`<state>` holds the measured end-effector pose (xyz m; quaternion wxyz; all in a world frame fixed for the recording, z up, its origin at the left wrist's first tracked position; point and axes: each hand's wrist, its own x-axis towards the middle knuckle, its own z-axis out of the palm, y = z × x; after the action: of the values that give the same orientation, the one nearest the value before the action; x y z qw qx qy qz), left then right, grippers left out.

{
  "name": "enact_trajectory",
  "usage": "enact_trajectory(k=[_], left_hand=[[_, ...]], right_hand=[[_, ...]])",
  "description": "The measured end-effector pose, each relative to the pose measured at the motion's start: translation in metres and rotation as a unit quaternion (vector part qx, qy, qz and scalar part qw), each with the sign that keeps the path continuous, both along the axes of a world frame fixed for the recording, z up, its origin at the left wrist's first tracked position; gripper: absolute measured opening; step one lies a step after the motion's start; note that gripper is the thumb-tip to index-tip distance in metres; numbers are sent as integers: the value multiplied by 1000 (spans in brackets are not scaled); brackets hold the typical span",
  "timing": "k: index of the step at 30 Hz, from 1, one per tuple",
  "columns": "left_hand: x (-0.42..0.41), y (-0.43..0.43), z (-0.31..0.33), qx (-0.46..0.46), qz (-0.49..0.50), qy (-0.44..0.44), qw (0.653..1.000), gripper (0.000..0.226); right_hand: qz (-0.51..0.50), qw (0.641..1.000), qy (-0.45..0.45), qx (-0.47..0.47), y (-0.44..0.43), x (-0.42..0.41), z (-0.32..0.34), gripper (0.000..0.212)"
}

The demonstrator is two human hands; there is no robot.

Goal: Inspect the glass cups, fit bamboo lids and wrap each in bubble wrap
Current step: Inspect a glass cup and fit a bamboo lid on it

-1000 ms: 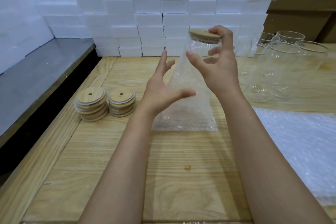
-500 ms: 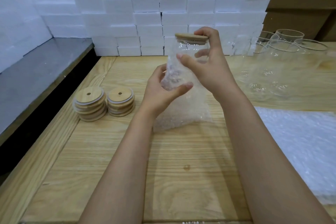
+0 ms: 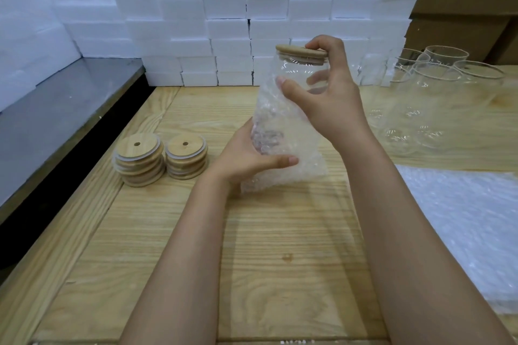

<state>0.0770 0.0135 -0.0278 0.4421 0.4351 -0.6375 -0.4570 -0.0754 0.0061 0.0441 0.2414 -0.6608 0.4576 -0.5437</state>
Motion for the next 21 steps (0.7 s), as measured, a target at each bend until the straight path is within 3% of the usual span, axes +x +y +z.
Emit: enact_trajectory(k=[5,13,16,18,21], left_hand=[[-1,-2,4,-27,43,64,997,64],[-9,-3,3,-12,57,134,989,69],[-7,-4,3,-6,63,155,986,76],[-5,-3,4,0,64,163,985,85],[-5,-4,3,2,62,155,986,80]], right_hand=[[17,999,33,14,3,2,2,45],[64,994,68,65,1,-1,1,47],[121,988,2,97,0,-15,10,34],[147,983,-42,105,1,-29,16,35],[126,988,62,65,2,-40,14,46]])
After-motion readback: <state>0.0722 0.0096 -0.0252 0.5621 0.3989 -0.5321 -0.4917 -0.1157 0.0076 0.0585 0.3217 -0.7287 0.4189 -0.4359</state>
